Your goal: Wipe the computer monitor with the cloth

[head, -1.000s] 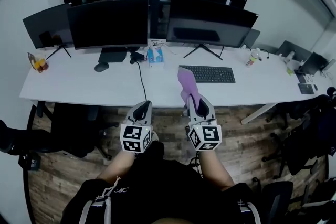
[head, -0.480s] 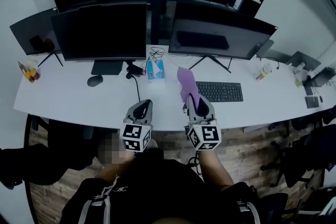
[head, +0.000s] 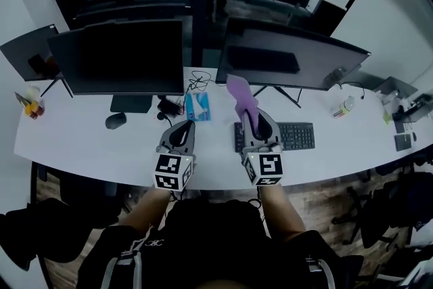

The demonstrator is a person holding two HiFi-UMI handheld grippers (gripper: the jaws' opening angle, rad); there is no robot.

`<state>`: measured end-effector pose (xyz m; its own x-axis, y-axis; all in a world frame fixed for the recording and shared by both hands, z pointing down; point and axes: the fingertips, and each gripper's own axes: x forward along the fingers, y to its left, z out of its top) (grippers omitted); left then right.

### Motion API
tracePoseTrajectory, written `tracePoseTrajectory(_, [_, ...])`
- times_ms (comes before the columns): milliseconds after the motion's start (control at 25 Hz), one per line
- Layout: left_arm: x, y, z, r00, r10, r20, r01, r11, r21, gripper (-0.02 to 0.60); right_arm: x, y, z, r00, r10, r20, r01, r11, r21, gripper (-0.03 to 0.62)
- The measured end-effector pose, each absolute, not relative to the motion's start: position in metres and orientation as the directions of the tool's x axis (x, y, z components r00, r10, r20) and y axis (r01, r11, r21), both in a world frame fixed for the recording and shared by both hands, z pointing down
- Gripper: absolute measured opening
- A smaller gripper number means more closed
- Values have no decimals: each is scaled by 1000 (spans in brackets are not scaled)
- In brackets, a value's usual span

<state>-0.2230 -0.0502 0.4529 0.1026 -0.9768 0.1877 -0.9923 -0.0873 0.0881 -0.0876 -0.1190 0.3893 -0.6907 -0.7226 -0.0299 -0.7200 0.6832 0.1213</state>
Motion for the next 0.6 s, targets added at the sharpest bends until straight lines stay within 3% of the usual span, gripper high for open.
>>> tracePoseTrajectory(240, [-235, -59, 455, 21, -981, 191, -990, 6, 138, 14, -121, -143, 344, -764, -642, -60, -583, 648, 491, 91])
tracePoseTrajectory(400, [-241, -60, 455, -17, -983, 182, -990, 42, 131, 14, -143, -149, 318, -804, -588, -88, -437, 484, 758, 91])
tracePoseTrajectory(600, [-252, -55, 458, -75, -980, 182, -984, 102, 146, 14, -173, -148, 293, -866, -489, -101, -240, 230, 943, 89])
